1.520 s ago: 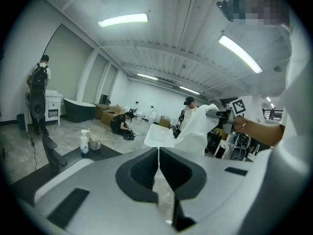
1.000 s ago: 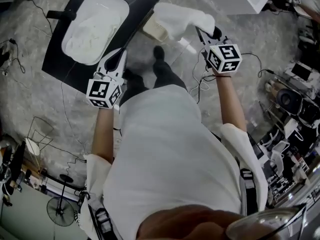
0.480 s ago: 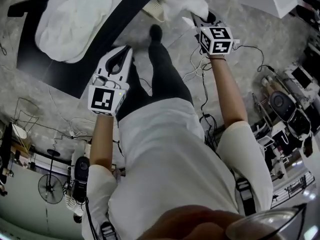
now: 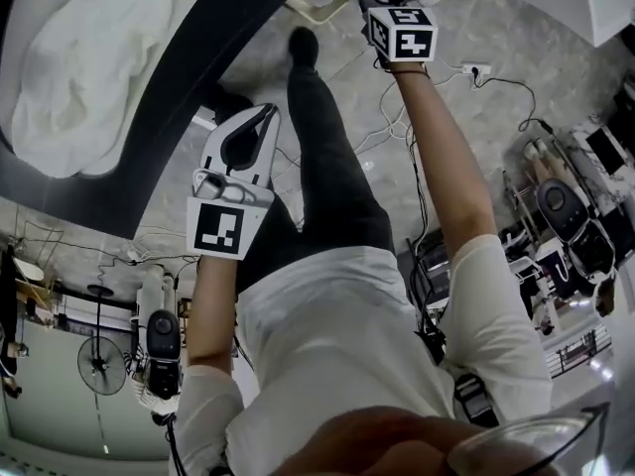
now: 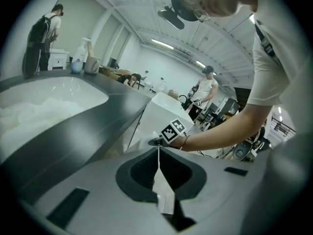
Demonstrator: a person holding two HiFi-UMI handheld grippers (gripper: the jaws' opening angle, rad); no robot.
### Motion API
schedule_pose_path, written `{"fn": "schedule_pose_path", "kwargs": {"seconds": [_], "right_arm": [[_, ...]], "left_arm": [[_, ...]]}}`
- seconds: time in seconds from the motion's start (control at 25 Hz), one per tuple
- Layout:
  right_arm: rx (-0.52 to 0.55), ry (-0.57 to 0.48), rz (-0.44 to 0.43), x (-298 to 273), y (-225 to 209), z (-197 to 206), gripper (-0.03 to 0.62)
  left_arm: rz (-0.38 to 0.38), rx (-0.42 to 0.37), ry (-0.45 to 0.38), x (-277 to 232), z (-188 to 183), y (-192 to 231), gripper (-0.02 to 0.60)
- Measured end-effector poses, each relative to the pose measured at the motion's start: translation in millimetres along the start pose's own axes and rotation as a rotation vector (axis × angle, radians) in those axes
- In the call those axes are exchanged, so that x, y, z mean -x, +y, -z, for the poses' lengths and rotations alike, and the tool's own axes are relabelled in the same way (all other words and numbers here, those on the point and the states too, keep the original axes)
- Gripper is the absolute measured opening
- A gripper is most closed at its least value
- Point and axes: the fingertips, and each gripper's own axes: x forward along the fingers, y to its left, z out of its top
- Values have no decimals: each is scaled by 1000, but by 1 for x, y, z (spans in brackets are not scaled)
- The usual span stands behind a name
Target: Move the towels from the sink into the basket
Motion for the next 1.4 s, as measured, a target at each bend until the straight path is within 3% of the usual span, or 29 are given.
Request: {"fn": "schedule_pose_path", "kwargs": {"seconds": [0.16, 0.4, 0.48, 0.6, 0.76, 1.08, 1.28, 1.4], "right_arm": [[-18, -1, -6, -56, -5, 24, 107], [-15, 108, 31, -125, -25, 99, 133], [1, 126, 31, -138, -23, 117, 173], [30, 130, 31, -149, -22, 136, 287], [37, 121, 26, -149, -20, 147, 311], [53, 90, 13, -102, 2, 119, 310], [64, 18, 19, -37, 20, 61, 251], [84, -39, 28, 20, 35, 20, 210]], "left_arm": [[-13, 19, 43, -26, 38, 16, 11], [-11, 18, 78, -62, 94, 34, 11], [-12, 10, 92, -69, 108, 41, 11], [-9, 1, 107, -82, 124, 50, 11], [-5, -28, 101, -94, 134, 56, 11], [-4, -56, 61, -71, 108, 45, 11], [-18, -111, -61, -38, 62, 33, 11], [-22, -143, -94, -4, 31, 18, 11]]}}
